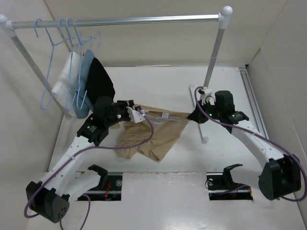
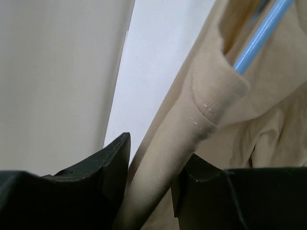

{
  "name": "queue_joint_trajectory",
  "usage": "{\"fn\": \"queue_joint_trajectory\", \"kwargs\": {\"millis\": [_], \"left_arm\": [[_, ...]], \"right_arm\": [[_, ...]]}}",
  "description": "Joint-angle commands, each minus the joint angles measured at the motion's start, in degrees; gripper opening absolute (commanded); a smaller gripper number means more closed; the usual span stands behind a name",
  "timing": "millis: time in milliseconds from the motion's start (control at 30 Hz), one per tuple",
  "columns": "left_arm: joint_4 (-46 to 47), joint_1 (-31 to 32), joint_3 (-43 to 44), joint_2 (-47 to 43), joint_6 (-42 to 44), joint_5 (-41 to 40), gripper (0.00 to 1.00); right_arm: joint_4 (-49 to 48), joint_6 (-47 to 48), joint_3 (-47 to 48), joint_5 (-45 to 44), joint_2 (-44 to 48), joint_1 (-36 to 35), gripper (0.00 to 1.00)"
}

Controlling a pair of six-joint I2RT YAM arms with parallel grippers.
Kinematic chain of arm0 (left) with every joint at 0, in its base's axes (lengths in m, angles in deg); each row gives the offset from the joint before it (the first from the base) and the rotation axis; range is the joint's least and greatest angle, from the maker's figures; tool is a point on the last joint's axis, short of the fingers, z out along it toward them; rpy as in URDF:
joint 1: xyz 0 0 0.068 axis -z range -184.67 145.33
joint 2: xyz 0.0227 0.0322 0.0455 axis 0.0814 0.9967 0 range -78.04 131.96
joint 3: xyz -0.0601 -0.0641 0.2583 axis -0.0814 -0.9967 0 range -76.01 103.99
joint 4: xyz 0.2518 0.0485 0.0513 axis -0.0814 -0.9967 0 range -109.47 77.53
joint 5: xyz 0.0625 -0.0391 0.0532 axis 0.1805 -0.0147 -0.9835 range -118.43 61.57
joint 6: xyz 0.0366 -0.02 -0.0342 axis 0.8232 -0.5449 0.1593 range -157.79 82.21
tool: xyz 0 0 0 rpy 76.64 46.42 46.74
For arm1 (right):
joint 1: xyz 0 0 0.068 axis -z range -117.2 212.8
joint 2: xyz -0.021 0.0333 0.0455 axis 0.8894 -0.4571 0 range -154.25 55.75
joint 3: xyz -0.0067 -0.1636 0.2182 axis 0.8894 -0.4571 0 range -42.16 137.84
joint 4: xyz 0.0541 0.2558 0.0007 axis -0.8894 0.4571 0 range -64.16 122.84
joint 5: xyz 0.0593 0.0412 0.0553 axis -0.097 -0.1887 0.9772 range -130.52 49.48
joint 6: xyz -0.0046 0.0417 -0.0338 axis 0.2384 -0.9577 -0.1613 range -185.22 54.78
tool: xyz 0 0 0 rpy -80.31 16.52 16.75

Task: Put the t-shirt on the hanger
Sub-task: Place tshirt on hanger

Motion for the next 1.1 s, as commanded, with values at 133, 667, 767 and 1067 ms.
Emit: {"fn": "queue_joint_trajectory", "kwargs": {"millis": [133, 667, 767, 1067], "left_arm": [[6.01, -2.66, 4.87, 4.2, -7.6, -5.73, 0.0], [5.48, -4.87, 10.06, 7.44, -14.02, 0.89, 0.0], [4.52, -4.87, 10.67, 10.51, -13.25, -3.59, 0.0], [1.34, 2.77, 11.82, 13.25, -10.24, -2.83, 0.0]], "right_arm": [[12.2, -1.56, -4.04, -9.96, 12.79, 3.77, 0.0], [14.33, 1.25, -7.65, -11.47, 14.65, 8.52, 0.0], [14.86, 2.3, -6.07, -9.02, 15.27, 8.52, 0.0], [6.36, 3.37, 2.54, -0.04, 14.93, -3.33, 0.0]]}}
